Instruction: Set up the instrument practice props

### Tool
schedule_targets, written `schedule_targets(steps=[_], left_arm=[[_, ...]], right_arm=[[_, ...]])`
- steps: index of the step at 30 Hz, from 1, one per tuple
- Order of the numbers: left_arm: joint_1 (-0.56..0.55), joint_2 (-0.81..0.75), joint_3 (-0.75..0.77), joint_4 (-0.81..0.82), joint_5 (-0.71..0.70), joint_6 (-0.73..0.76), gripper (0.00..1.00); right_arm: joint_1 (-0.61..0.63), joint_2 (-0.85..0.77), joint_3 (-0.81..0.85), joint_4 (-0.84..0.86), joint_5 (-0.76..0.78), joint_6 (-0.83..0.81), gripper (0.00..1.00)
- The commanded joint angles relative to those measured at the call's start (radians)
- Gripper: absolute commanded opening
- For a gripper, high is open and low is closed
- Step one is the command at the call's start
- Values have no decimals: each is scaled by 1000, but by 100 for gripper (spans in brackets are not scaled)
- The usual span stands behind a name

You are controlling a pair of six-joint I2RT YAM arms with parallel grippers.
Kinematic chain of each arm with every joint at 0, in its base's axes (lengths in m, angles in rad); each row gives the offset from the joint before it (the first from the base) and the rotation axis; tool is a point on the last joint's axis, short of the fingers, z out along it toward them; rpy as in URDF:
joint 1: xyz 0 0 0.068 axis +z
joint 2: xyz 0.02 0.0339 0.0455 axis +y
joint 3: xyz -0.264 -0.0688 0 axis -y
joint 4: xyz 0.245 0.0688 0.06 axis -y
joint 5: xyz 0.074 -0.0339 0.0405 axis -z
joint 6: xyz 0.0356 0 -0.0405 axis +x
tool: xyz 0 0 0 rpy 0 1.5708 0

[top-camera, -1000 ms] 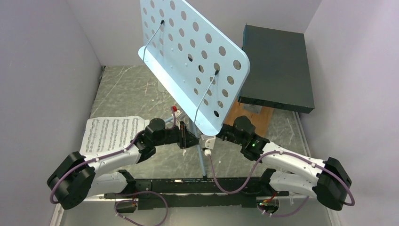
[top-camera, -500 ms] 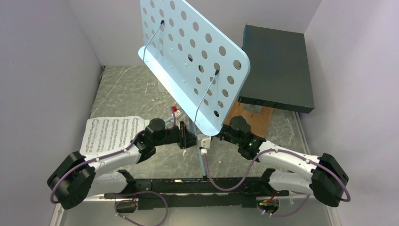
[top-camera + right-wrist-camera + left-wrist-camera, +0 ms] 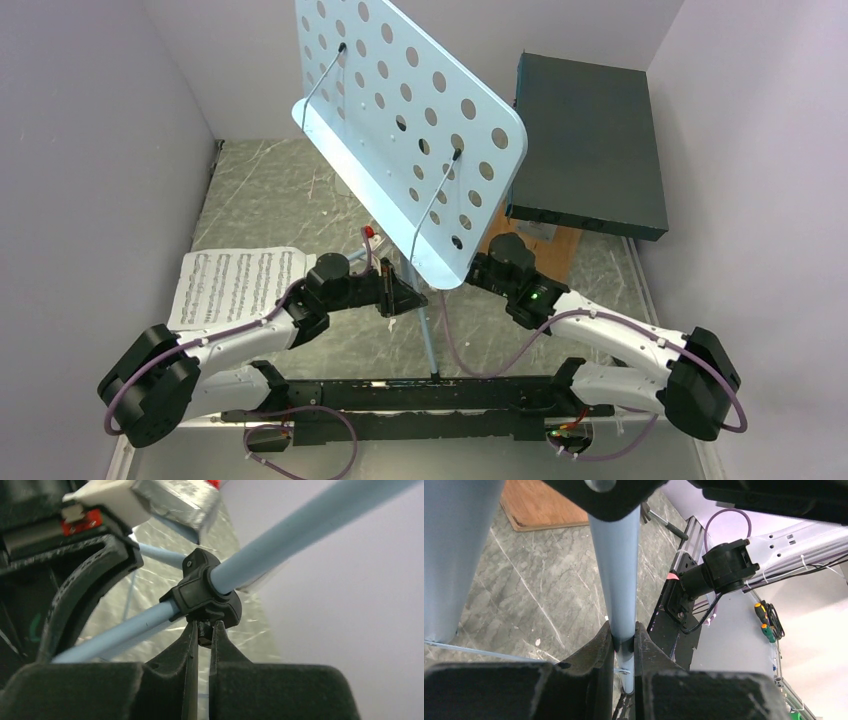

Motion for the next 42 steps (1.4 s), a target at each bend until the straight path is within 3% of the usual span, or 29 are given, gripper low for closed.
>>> schedule_targets(steps=[1,6,9,16,18,21,31,38,42], left_arm=[[-26,12,-56,-161,57,52,0],[-25,7,-66,-149,50,45,0],[-26,12,-64,-149,51,44,0],[-26,27,-63,-129,53,37,0],[-26,30,-52,-138,56,40,0],[-26,23,-49,-153,51,45,0],[-26,-6,-72,-161,28,40,0],[-26,-20,-77,-166,26,40,0],[-26,-22,-80,-168,27,48,0]], right_arm=[[-50,-27,69,-80,28,604,0],[-62,-33,152,-218,226,990,0],[-78,-22,223,-326,272,1132,0],[-77,-40,217,-291,254,1188,0],[-76,-40,200,-273,247,1165,2],[-75,-35,189,-266,205,1138,16],[6,-169,17,-171,55,851,85],[62,-284,-94,-209,-12,540,96],[147,-342,-167,-186,110,244,100]])
